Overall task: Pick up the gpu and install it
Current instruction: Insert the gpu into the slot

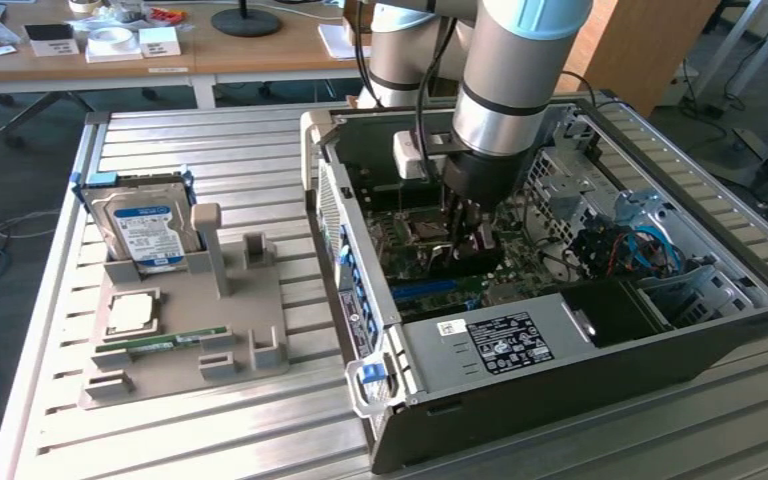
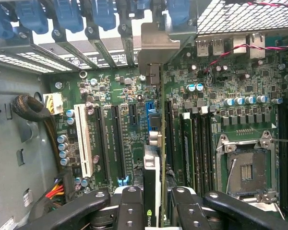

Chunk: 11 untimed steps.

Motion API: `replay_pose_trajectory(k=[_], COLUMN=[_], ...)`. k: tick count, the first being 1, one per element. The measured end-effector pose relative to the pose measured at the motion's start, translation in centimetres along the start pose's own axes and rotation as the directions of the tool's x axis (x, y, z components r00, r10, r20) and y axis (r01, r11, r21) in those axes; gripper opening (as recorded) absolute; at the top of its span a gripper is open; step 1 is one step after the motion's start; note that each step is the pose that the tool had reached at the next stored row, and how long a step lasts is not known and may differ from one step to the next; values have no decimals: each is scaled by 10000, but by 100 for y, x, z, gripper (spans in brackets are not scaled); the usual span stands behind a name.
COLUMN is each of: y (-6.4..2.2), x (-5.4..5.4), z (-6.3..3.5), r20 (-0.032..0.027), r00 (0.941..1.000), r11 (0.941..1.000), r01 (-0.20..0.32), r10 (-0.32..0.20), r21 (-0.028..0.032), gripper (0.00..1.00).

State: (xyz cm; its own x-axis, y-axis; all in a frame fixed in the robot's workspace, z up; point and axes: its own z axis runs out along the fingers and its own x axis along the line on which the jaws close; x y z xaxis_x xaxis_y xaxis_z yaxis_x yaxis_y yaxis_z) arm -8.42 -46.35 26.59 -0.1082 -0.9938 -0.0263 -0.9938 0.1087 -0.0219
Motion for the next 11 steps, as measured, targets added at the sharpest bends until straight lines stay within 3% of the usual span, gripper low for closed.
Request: replay_pose_trajectory(k=[11], y=[-1], x=[0], z=[0], r20=[9], r00=[9992], r11=[9992], r01=[409], r10=[-409], r21=[-11], gripper=[27])
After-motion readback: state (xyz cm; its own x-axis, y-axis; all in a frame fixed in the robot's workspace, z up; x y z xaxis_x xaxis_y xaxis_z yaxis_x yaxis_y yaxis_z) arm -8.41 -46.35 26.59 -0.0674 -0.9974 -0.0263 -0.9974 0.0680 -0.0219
